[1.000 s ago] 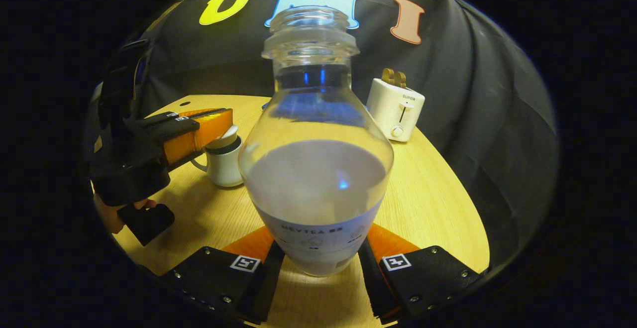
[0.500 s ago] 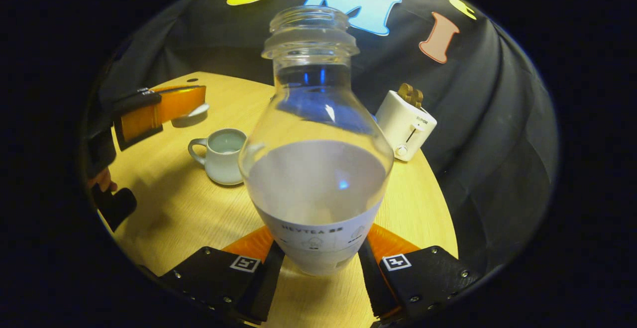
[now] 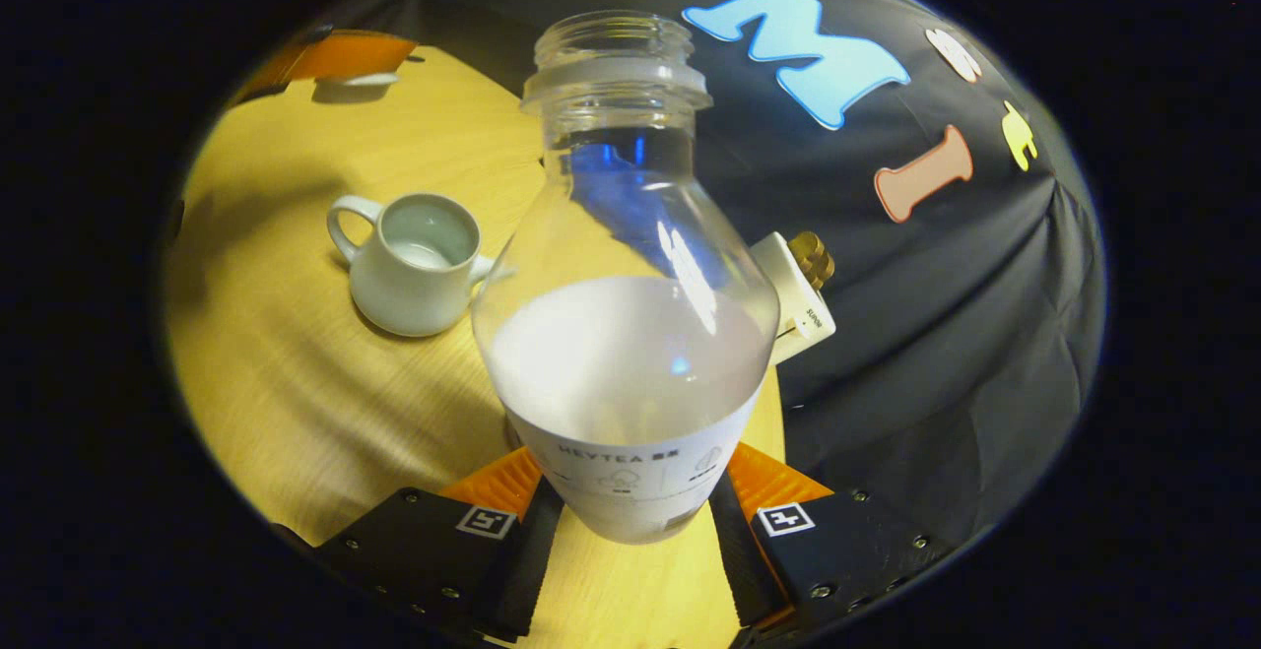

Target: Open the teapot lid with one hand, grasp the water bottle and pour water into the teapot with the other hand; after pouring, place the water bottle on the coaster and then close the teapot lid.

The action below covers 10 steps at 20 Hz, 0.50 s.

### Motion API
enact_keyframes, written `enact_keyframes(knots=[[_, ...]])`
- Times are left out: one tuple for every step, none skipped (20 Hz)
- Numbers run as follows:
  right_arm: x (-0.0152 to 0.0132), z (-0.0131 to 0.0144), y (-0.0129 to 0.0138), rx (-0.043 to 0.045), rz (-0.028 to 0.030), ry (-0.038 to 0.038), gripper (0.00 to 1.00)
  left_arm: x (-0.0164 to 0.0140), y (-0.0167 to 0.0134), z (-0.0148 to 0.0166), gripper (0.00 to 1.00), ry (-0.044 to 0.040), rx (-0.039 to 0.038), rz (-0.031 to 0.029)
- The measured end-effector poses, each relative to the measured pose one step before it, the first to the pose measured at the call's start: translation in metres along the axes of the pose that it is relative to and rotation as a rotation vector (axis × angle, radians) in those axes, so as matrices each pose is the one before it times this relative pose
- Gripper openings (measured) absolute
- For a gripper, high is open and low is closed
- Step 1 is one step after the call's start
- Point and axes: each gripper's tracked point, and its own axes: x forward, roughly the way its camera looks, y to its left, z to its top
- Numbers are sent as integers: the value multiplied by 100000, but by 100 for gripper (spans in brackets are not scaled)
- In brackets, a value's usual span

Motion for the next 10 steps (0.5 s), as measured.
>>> enact_keyframes(knots=[[525,124,180,-1891,-431,648,74,150,345,-190,8,22,-722,-317],[459,322,223,-1540,-113,517,74,188,289,-34,8,107,-283,-271],[523,-15,-114,-1951,-942,1056,74,187,257,-231,10,131,-62,-216],[107,141,-230,-2365,-1526,977,74,223,361,-43,10,-69,-107,-87],[226,38,-287,-2567,-1551,887,74,150,251,-85,10,-128,-166,-122],[156,66,-209,-2902,-1299,1291,74,186,159,-61,10,-106,-171,-185],[138,0,-234,-2779,-1312,1580,74,149,109,-142,10,11,-226,-322],[90,36,-26,-2104,-367,1076,74,119,161,-11,10,-29,-306,-330],[342,8,142,-1328,-133,945,77,63,12,-169,10,168,-219,-340],[115,12,61,-1191,-138,544,74,68,-27,-12,10,-4,-265,-359]])
